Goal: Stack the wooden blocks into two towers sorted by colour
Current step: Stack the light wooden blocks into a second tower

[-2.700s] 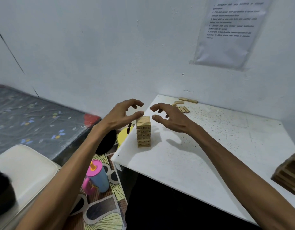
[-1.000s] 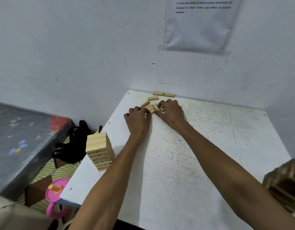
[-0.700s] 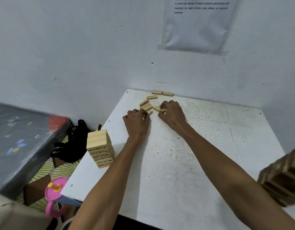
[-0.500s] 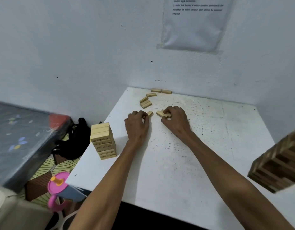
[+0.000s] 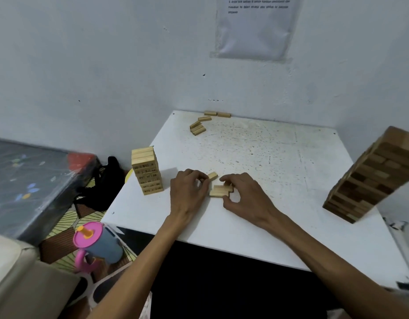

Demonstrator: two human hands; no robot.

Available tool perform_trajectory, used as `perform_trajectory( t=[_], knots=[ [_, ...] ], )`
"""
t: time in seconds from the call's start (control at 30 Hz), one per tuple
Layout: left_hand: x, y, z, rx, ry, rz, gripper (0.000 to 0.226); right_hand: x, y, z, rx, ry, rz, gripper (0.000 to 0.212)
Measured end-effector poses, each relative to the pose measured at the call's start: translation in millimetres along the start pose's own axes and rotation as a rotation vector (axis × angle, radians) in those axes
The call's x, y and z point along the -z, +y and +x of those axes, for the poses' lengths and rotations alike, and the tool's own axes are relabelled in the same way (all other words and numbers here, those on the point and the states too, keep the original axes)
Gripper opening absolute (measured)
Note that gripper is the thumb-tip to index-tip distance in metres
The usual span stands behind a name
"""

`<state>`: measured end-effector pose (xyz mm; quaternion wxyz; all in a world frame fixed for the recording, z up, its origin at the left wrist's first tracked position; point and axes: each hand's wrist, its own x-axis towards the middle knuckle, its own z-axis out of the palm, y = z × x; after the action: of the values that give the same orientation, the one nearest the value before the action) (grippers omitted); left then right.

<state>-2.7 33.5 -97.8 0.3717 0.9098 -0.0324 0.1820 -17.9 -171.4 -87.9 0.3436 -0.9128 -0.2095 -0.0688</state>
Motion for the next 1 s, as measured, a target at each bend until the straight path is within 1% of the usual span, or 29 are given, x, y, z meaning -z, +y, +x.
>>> perform_trajectory(
  t=[0.1,0.2,0.3,0.37,0.43,0.5,0.57,0.67,0.73,0.87,0.93,1.0],
  knots=[
    [4,-1,-16,-0.045,-0.040,0.035,0.005,2,0,-10,0.016,-0.031,0.038,0.046],
    [7,-4,-22,-0.070,-0.053,0.024,0.007,2,3,-8,0.014,-0.020,0.091,0.043],
    [11,-3,-22,-0.119,-0.084,0.053,0.014,3,5,-5,0.054,0.014,0.109,0.037],
    [17,-2,-20,-0.169,-0.157,0.069,0.026,3,6,-3,0.049,0.047,0.087,0.033],
    [22,-3,-18,-0.162,-0.244,0.022,0.041,3,8,-2,0.003,0.098,0.062,0.032],
    [26,-3,-16,-0.174,-0.272,-0.003,0.050,4,12,-3,-0.032,0.123,0.060,0.032],
    [27,-5,-12,-0.228,-0.298,0.030,0.061,7,14,-5,-0.029,0.088,0.063,0.036],
    [27,-9,-3,-0.236,-0.468,0.063,0.080,10,15,-8,0.004,-0.008,0.032,0.051],
    [29,-8,3,-0.231,-0.531,0.053,0.079,8,17,-6,-0.002,-0.031,0.028,0.061],
    [33,1,13,-0.199,-0.564,-0.007,0.062,7,22,1,-0.026,0.005,0.050,0.072],
    [31,0,15,-0.175,-0.546,-0.039,0.057,7,25,3,-0.027,0.002,0.048,0.072],
    [29,-2,13,-0.133,-0.520,-0.075,0.056,8,26,5,-0.028,-0.010,0.055,0.067]
  ],
)
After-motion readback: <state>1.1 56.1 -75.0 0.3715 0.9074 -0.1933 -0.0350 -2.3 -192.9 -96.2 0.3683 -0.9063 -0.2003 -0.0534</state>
